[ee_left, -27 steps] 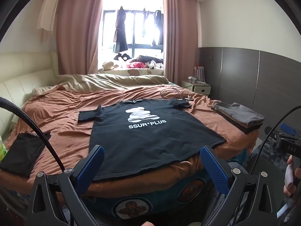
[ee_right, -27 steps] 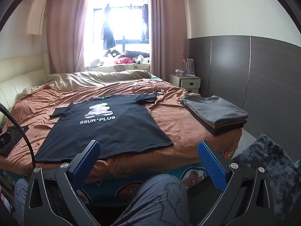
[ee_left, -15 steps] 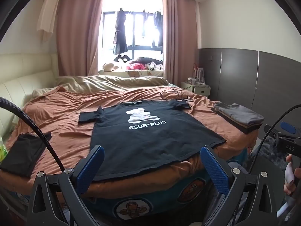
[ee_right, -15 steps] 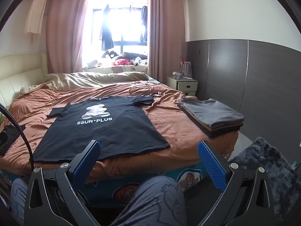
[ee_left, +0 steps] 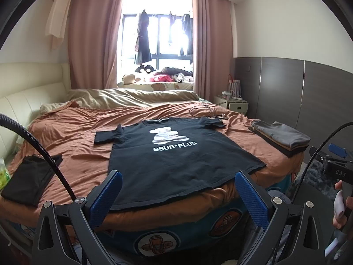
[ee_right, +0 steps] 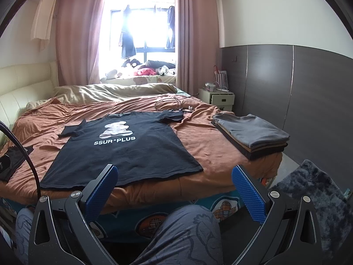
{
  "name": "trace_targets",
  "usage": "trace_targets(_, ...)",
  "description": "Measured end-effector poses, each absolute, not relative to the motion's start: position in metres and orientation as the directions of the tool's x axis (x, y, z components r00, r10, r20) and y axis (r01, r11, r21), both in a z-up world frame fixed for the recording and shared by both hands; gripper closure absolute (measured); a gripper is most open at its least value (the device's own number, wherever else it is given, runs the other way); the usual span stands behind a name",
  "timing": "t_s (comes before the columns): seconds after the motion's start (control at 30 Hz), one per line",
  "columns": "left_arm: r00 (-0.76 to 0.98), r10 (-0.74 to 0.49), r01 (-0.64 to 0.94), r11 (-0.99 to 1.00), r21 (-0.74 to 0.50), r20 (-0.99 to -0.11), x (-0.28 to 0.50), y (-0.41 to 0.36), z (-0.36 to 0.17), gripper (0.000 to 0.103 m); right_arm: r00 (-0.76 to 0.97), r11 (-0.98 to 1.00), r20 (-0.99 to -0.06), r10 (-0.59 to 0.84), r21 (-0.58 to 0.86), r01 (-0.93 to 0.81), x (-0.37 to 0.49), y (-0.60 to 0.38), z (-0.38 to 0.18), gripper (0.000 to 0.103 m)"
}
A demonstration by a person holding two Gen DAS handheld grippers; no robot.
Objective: Fold small clothes
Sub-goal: 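Move both tools toward the black SSUR*PLUS t-shirt on the bed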
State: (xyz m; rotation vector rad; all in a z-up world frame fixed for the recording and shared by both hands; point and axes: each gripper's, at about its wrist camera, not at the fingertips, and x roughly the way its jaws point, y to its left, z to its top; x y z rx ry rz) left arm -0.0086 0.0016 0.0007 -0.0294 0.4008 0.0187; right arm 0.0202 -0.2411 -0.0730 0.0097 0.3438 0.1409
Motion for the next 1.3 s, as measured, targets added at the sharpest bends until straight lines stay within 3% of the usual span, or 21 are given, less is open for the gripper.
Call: trace_targets(1.3,0.925,0.006,-0.023,0.999,-0.04,-0.381,-0.0178,0.0065,-0.0028,0.0,0.929,0.988,-0.337,0.152,0.022,-0.154,0.016,-0.2373,-0.0735,0.0)
